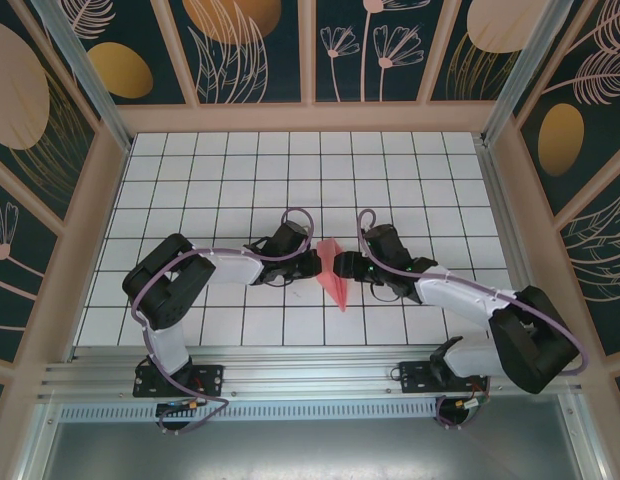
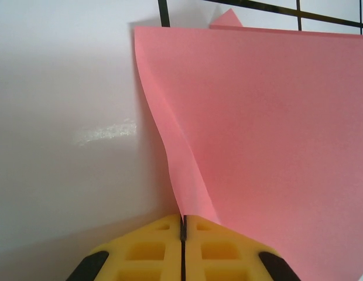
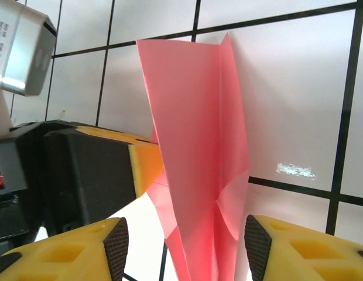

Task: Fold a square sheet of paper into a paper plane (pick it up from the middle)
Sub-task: Move a paper plane to the center of the table.

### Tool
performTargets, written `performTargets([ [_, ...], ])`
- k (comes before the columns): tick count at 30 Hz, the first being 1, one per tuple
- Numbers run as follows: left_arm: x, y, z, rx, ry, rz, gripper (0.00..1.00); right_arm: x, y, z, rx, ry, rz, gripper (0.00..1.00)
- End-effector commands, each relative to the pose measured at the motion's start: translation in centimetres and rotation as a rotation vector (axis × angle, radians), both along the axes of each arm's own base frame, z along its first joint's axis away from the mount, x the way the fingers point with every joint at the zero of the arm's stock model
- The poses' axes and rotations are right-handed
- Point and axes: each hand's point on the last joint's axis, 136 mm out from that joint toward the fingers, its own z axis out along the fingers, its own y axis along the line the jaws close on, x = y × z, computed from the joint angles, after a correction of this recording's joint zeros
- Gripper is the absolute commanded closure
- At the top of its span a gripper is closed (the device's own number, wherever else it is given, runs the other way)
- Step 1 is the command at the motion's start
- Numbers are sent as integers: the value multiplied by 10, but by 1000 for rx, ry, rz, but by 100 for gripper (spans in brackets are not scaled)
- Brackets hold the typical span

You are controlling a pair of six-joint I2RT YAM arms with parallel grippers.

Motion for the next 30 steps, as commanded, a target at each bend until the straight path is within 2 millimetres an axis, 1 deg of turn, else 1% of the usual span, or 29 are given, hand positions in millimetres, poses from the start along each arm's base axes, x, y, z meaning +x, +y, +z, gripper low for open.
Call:
performTargets([
  [1,-4,-4,6,-25,-11,-22,92,-6,0,-6,-18,14,19,42],
  [4,-4,-5,6,-27,-11,-24,92,-9,7,-10,-8,31,44,42],
  [6,-5,-4,5,-24,-9,-23,92,-9,7,-17,-21,49,46,42],
  [11,-5,-4,5,-24,-8,-25,92,-12,13,-27,-26,78,70,42],
  [14,-5,-4,3,-21,-5,-26,92,-13,17,-25,-22,72,84,44],
  [16,-5,-3,4,-20,-7,-24,92,-13,16,-25,-35,66,82,44],
  [19,-5,-4,4,-22,-7,-25,92,-8,5,-25,-86,50,28,44],
  [22,-5,-4,3,-20,-6,-24,92,-4,0,-16,-90,14,-2,43],
  [26,-5,-4,3,-20,-6,-26,92,-6,6,-8,-54,3,25,43],
  [30,-5,-4,4,-21,-5,-26,92,-10,12,-11,-39,19,50,44],
])
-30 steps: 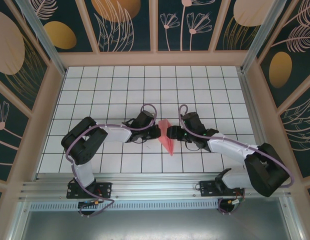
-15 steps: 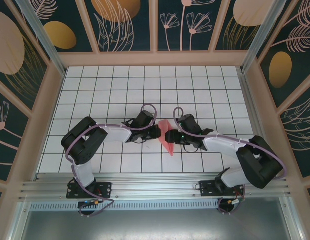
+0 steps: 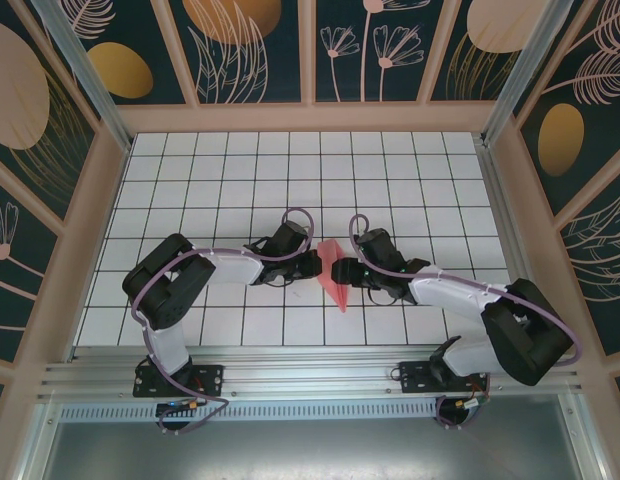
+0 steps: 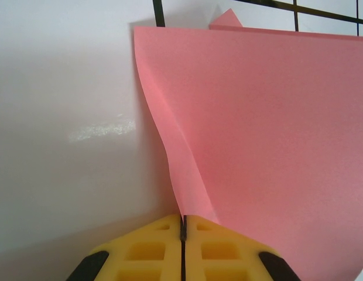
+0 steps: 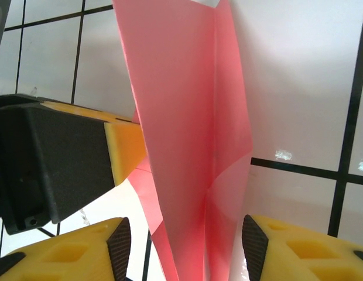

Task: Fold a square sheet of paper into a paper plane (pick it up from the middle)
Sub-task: Move a paper plane to the center of the table.

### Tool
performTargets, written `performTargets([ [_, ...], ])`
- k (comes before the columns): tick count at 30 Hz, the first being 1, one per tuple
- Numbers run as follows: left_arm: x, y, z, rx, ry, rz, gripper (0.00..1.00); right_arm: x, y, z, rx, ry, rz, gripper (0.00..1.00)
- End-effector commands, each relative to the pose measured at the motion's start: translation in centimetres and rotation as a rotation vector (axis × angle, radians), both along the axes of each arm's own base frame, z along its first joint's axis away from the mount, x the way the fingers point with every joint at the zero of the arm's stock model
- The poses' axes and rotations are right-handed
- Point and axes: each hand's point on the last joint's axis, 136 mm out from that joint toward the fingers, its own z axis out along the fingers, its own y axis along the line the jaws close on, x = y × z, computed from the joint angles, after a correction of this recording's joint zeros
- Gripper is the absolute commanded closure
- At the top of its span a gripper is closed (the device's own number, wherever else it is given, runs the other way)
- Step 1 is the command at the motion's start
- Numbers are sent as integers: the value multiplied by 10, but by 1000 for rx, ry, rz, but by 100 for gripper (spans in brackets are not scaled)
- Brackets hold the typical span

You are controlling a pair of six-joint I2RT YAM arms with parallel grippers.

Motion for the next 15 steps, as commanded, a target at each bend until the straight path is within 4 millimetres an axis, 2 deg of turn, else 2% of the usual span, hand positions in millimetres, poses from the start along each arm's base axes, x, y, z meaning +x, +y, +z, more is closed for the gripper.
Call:
performTargets([
  [1,-3,-3,3,-12,-14,-15,92,-1,9,7,21,-14,32,44],
  [15,-3,-3,3,-14,-11,-12,92,-9,23,-2,22,22,94,57],
])
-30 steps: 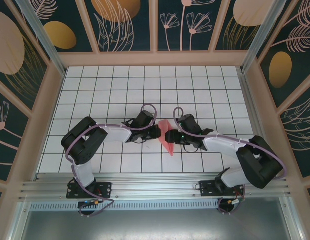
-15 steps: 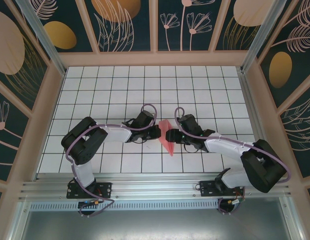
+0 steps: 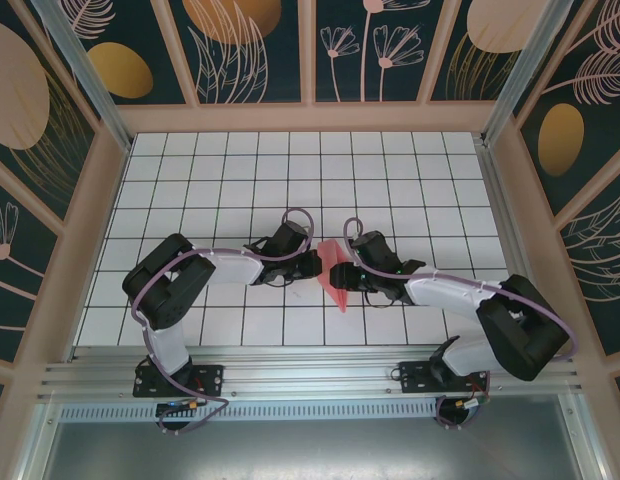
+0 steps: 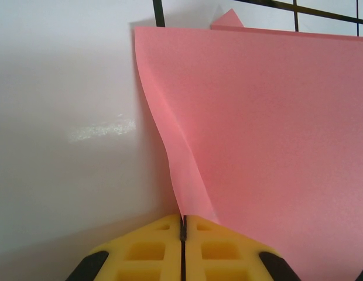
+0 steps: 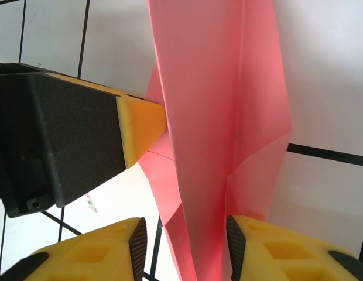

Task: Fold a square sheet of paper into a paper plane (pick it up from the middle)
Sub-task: Move a paper plane to the center of the table.

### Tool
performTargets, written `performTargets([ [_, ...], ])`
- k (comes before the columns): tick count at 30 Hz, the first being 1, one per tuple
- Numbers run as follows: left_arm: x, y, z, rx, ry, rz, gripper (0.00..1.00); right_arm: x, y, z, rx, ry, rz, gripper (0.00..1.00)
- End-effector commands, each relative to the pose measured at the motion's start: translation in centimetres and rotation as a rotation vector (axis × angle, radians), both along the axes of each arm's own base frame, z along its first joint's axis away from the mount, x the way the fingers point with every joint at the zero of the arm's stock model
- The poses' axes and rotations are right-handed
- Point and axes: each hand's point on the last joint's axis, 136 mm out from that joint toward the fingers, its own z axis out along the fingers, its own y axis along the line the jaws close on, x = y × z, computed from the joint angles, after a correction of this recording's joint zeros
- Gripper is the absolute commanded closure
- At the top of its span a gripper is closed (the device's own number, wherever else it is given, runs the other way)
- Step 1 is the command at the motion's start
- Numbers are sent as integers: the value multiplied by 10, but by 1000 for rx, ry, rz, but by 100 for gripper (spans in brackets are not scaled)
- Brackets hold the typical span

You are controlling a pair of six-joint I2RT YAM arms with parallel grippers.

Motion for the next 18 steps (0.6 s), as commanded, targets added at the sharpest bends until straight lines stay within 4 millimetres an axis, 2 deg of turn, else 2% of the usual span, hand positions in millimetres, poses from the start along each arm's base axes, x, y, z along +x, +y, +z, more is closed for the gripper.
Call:
performTargets([
  [1,-3,-3,4,-17,-13,-12,92,1,12,2,1,-6,40,56],
  [7,-2,-3,5,-20,-16,-9,91,4,12,-15,-119,1,29,55],
  [10,-2,-3,6,-22,-17,-9,91,5,9,-25,-194,6,20,58],
  [18,-1,0,8,-22,-26,8,89,3,14,-40,-315,18,37,80],
])
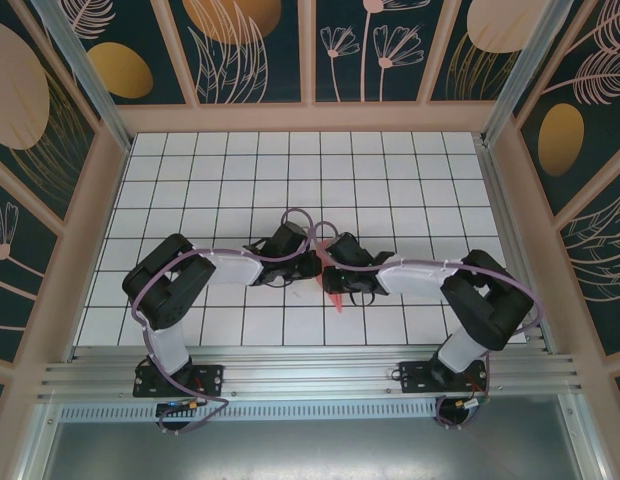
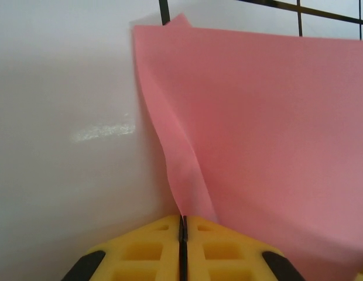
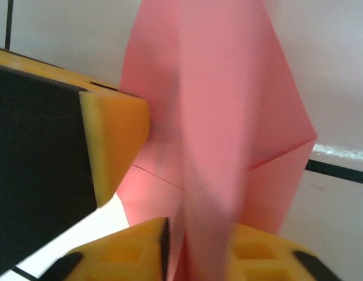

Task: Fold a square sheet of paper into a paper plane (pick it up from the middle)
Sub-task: Move a paper plane to the center of the table.

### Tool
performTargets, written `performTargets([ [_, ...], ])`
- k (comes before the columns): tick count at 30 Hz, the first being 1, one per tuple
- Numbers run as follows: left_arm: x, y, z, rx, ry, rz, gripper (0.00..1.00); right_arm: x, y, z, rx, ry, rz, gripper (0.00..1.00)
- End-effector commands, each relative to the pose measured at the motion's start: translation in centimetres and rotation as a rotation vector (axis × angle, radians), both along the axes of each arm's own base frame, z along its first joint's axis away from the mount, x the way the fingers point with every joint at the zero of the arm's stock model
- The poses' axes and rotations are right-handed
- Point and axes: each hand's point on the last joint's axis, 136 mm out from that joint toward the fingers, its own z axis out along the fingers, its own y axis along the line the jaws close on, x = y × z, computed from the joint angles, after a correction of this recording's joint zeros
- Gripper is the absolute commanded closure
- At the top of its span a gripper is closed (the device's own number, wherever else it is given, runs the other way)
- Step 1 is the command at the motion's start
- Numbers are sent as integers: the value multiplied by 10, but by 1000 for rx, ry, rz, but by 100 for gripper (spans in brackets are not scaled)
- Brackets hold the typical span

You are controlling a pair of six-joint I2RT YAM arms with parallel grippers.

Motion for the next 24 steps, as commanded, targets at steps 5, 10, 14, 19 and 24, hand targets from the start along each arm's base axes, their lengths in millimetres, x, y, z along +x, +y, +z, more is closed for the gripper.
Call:
performTargets([
  [5,3,3,18,-21,-51,34,78,8,-8,-2,-147,-28,-31,91],
  [10,12,21,44,-7,-130,113,59,19,-10,15,-167,-65,-72,94],
  [14,21,54,65,8,-201,240,47,40,-11,32,-187,-106,-127,94],
  [19,27,103,77,24,-260,386,42,71,-8,34,-177,-78,-171,94],
  [24,24,132,83,39,-309,445,40,101,5,20,-177,-28,-160,89],
])
